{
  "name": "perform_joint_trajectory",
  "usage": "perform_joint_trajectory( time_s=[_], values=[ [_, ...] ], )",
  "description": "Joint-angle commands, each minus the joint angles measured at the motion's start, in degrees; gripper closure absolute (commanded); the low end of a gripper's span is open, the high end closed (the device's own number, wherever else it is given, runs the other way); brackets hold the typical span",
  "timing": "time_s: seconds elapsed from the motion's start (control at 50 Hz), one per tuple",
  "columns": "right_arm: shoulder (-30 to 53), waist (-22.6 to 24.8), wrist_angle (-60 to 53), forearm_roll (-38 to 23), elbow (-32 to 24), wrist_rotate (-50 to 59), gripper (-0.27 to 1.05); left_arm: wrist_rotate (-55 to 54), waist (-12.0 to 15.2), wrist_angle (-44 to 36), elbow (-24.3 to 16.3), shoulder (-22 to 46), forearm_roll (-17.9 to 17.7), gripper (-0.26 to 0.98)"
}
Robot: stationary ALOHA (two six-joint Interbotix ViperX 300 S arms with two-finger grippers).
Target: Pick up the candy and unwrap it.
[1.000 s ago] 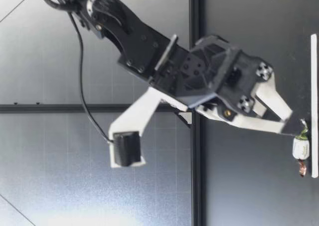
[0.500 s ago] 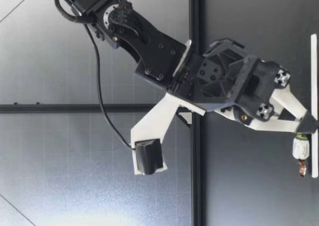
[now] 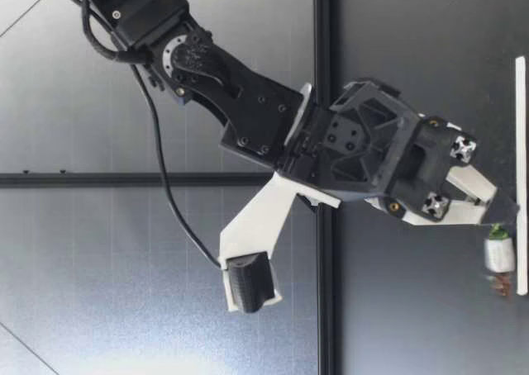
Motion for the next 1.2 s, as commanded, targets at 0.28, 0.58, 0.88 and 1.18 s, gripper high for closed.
perform_joint_trajectory(
  time_s=[0.28, 0.58, 0.88, 1.18],
  values=[
    [-8.3, 0.2, -2.2, -0.6, 1.1, -0.3, 0.97, 0.3, 0.2, -0.5, -0.7, 4.0, 0.0, 0.79],
    [-18.9, 0.1, -0.4, -0.9, 4.3, 0.0, 0.97, 3.8, 0.2, -3.6, -3.2, 14.2, -0.1, 0.5],
    [-24.9, 0.2, 1.1, -0.8, 5.3, 0.3, 0.97, 10.3, 0.2, -15.6, -5.5, 26.4, 0.0, 0.25],
    [-27.0, 0.2, 0.8, 0.2, 4.0, 0.5, 0.97, 15.0, 0.2, -18.6, -10.3, 34.2, -0.1, 0.25]
  ],
)
